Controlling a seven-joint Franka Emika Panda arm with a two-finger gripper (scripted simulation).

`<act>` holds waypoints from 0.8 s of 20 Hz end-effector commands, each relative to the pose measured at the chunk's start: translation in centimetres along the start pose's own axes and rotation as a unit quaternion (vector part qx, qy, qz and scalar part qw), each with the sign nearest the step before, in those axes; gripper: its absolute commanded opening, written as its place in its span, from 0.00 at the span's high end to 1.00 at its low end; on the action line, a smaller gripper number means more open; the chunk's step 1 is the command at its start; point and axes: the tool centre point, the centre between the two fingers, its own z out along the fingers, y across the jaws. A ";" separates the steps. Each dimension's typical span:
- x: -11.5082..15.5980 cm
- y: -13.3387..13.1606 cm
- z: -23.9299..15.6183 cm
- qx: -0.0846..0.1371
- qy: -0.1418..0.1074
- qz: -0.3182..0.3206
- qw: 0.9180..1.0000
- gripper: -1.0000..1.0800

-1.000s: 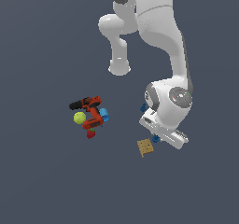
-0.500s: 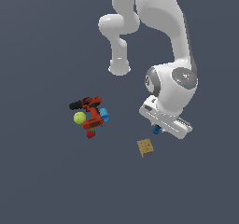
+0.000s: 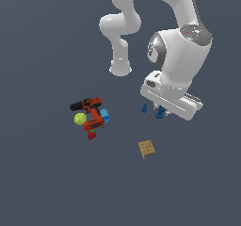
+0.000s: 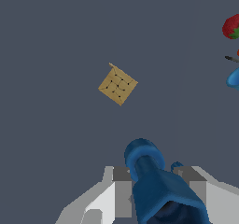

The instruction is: Pick up a designated object from a clutter of objects.

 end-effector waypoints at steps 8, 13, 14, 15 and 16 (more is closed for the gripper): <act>-1.9 2.9 -10.7 0.000 0.000 0.000 1.000 1.00; -2.7 4.1 -15.8 0.000 0.000 0.000 1.000 1.00; -2.8 4.4 -16.7 0.000 0.000 0.000 1.000 1.00; -3.0 4.6 -17.6 0.000 0.000 0.000 1.000 1.00; -3.1 4.7 -18.4 0.000 0.000 0.000 1.000 1.00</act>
